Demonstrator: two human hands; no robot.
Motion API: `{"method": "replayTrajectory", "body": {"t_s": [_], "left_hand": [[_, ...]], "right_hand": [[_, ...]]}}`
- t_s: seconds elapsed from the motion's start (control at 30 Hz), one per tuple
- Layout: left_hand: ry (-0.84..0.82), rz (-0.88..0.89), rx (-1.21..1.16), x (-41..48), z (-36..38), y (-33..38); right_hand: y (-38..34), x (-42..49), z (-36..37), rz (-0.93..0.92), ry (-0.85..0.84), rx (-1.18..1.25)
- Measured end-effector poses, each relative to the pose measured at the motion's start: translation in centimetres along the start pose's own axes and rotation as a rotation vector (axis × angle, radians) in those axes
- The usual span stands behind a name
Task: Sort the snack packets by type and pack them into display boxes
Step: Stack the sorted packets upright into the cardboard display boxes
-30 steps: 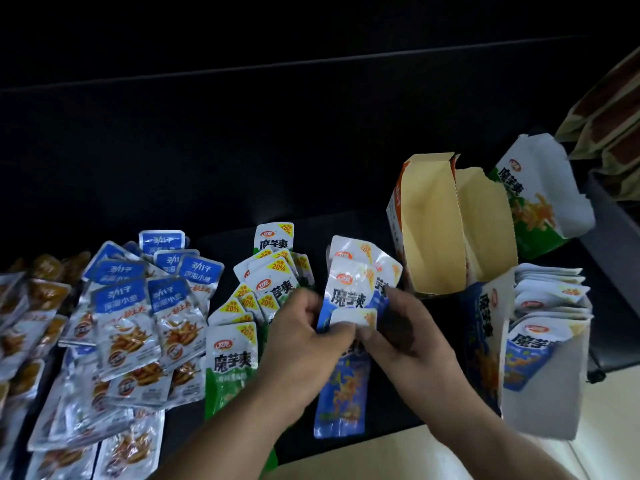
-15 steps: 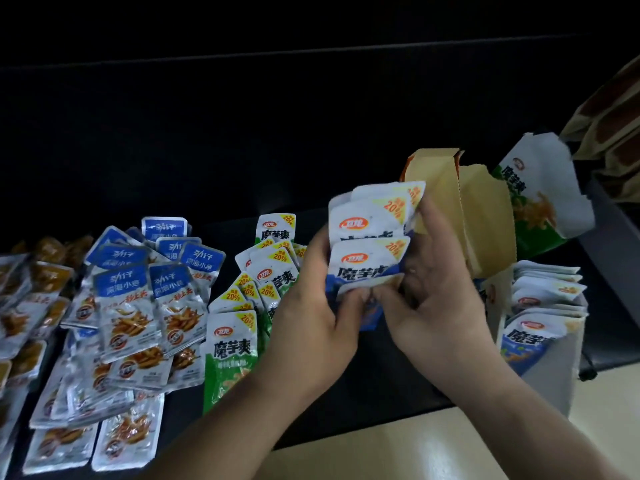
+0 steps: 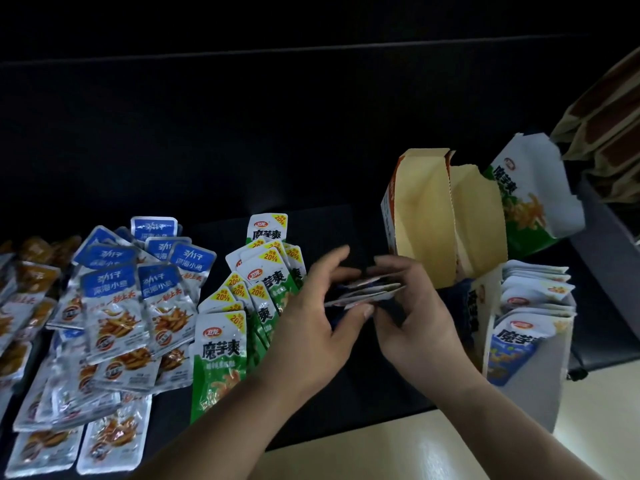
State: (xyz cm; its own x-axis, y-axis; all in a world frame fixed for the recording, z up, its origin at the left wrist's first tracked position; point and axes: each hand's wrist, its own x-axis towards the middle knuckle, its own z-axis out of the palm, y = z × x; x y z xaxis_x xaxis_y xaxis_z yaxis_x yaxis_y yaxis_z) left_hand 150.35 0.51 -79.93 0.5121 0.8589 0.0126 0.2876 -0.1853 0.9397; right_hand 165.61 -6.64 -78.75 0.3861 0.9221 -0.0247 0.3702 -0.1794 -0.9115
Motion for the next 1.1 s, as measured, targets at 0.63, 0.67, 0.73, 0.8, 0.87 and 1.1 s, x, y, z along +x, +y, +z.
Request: {"method": "replayTrajectory", "body": {"t_s": [0.63, 0.67, 0.73, 0.8, 0.87, 1.1], "left_hand": [[-0.027, -0.031, 0.242, -0.6, 1.2, -2.5], [-0.038, -0.028, 0.227, -0.6, 1.3, -2.2], [-0.071, -0.044, 0.203, -0.7, 1.2, -1.8], [-0.118, -0.068, 0.214, -0.8, 0.9, -1.5], [-0.141, -0.053, 0.259, -0.8, 0.8, -1.3], [-0.188, -0.101, 0.008, -0.5, -1.8, 2.8]], "right_hand": [[0.3, 0.8, 1.6, 0.120, -0.097, -0.072], [0.1, 0.9, 1.6, 0.141, -0.109, -0.062], [-0.4, 1.1, 1.1, 0.159, -0.156, -0.061], [-0.9, 1.0, 0.8, 0.153, -0.223, -0.091], [-0.9, 0.9, 0.6, 0.178, -0.242, -0.122], [-3.8, -0.1, -2.1, 0.176, -0.139, -0.128]]}}
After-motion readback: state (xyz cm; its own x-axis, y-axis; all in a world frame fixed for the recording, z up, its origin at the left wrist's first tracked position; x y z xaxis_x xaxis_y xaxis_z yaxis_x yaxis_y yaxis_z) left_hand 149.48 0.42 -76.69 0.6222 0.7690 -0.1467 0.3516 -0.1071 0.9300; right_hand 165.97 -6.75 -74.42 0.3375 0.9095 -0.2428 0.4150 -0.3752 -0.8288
